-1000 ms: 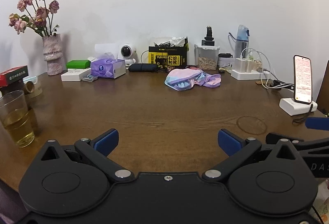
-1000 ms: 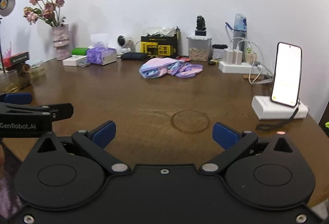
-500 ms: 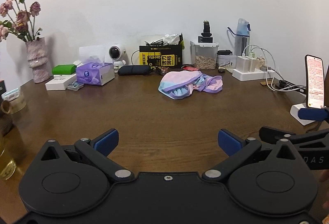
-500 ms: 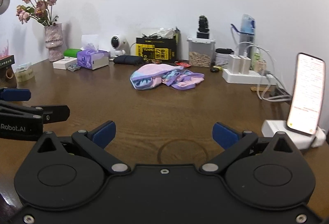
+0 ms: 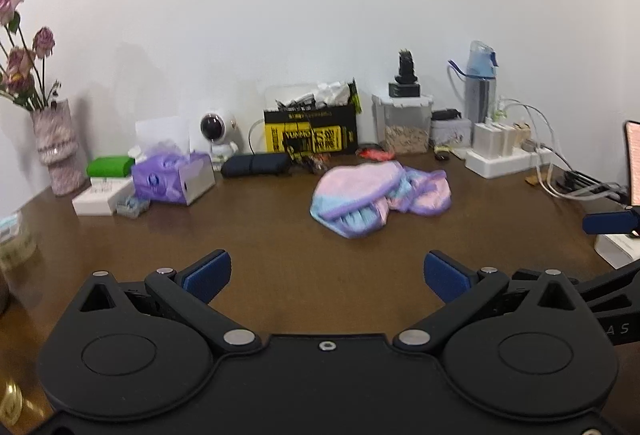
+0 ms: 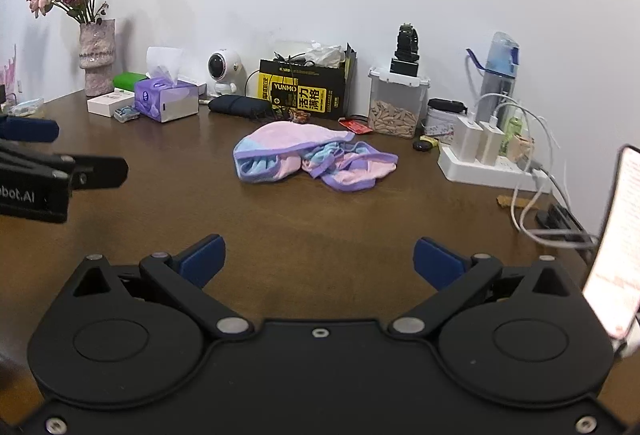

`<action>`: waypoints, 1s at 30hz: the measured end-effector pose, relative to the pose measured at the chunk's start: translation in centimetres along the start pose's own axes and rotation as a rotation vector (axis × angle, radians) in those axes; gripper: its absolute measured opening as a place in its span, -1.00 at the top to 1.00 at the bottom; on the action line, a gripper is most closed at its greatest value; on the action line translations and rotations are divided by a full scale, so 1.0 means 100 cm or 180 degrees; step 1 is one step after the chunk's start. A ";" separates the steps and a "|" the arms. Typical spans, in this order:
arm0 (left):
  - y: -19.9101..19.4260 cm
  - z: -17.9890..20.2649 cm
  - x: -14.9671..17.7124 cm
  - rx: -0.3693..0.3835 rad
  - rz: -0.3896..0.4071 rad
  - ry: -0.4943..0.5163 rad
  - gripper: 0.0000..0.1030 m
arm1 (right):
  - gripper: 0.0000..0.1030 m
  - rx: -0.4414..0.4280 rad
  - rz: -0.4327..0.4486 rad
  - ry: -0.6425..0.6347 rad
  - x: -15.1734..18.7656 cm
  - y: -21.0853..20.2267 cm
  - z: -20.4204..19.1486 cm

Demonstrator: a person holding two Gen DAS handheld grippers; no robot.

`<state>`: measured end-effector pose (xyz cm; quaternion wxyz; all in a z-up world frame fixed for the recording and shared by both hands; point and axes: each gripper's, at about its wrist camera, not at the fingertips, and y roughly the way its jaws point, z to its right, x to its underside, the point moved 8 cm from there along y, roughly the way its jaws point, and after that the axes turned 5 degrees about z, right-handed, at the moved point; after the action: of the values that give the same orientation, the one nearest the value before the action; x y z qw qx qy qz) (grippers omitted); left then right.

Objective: Fold clothes
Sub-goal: 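Move both grippers toward the pink and blue garment, then grasp the garment's purple trim with the right gripper and lift it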

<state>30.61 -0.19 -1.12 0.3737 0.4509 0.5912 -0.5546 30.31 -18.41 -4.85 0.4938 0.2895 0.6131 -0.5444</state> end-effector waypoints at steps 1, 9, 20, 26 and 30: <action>0.007 0.000 -0.004 -0.0005 0.0011 0.0020 -1.00 | -0.99 -0.0008 -0.0020 -0.0010 -0.002 0.009 0.003; 0.081 0.001 -0.012 0.0118 -0.0104 0.0161 -1.00 | -0.99 -0.0153 -0.0254 0.0161 -0.004 0.087 0.032; 0.150 -0.005 -0.005 -0.0016 -0.0173 0.0186 -1.00 | -0.77 -0.0241 -0.0484 0.0571 -0.015 0.191 0.058; 0.154 0.008 0.000 0.0075 -0.0175 0.0327 -1.00 | 0.24 -0.0203 -0.0508 0.0571 -0.020 0.219 0.061; 0.141 0.013 -0.004 0.0095 -0.0067 0.0430 -1.00 | 0.89 -0.0201 -0.0422 0.0525 -0.023 0.210 0.058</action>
<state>44.05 -1.83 -5.42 0.3204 0.4866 0.6114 -0.5355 51.59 -18.48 -10.26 0.4135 0.2765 0.6864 -0.5305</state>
